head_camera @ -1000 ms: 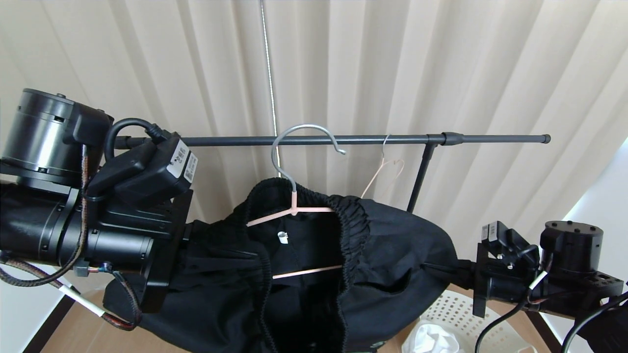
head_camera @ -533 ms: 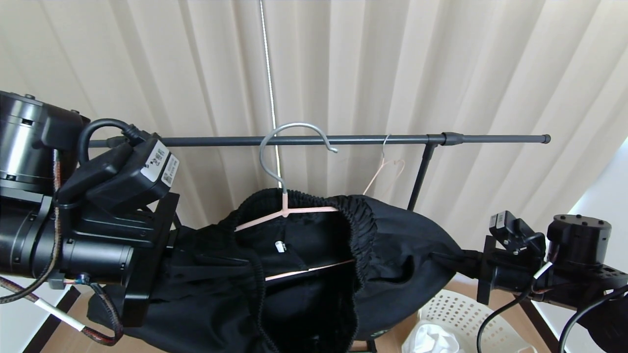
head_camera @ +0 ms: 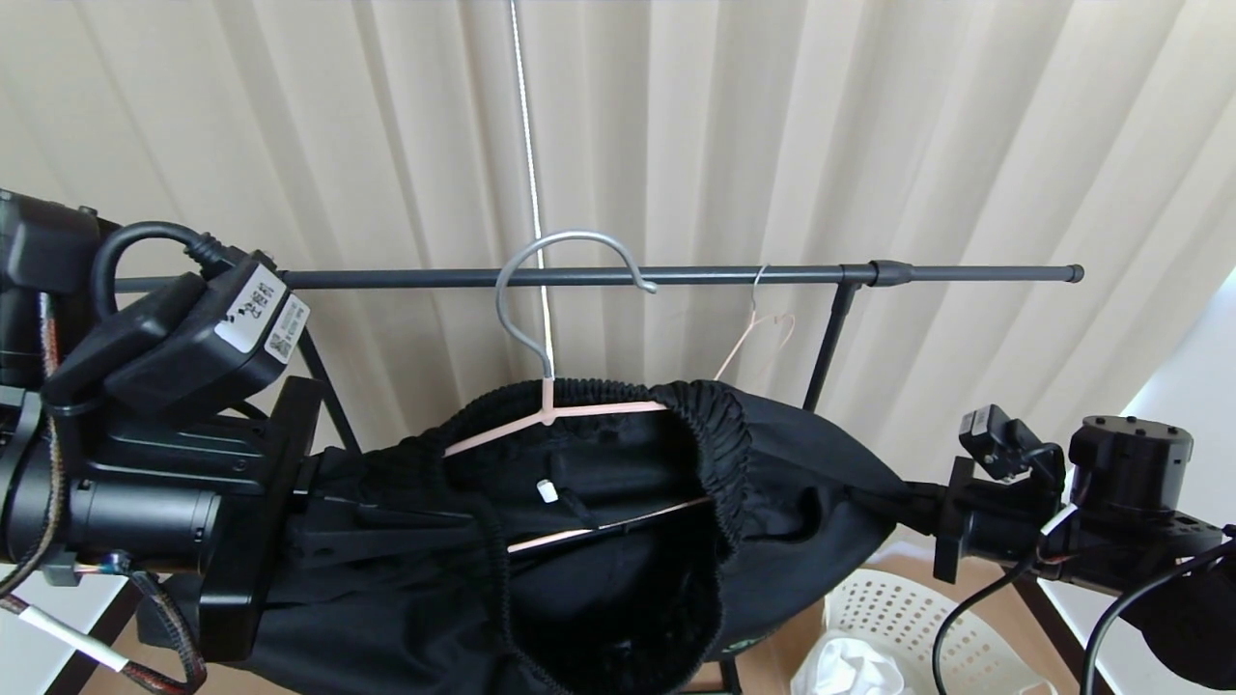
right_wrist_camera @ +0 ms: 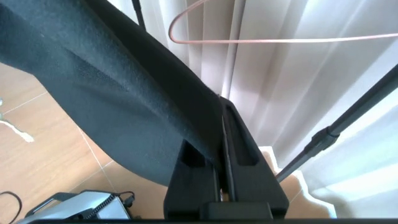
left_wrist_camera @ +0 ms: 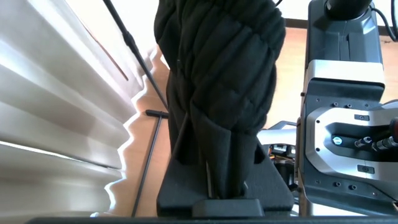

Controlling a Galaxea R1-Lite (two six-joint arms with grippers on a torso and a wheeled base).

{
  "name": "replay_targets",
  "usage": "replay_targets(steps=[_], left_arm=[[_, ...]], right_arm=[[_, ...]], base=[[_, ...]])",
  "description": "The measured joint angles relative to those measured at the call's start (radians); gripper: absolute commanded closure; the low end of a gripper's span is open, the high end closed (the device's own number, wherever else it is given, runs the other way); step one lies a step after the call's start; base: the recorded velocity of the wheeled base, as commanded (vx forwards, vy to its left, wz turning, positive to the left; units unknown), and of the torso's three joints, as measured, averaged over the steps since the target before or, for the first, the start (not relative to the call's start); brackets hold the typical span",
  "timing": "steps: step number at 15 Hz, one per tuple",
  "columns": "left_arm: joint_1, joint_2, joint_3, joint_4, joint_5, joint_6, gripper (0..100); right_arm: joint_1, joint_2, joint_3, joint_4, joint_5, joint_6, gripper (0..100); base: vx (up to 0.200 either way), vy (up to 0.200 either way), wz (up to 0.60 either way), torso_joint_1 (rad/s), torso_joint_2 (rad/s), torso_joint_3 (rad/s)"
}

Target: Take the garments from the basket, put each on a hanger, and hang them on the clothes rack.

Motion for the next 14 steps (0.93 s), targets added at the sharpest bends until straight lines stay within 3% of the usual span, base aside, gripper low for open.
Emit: replay_targets(steps=[7,8,14], left_arm=[[0.021,-0.001,0.009,0.000,0.000,-0.041,100],[0.026,-0.001,0.009,-0.002,0.000,-0.050,100],[0.053,-0.001,0.075,-0.107,0.004,-0.144,100]], right_arm=[[0.013,-0.022,0.042,-0.005,-0.005,-0.005,100],[0.016,-0.032,0.055,-0.024,-0.003,-0.006,0],[0.051,-0.092,0.174,-0.289,0.030,-0.007,0]], base=[[0.000,0.000,0.00,0.000,0.00,0.000],[0.000,0.000,0.00,0.000,0.00,0.000],[0.000,0.000,0.00,0.000,0.00,0.000]])
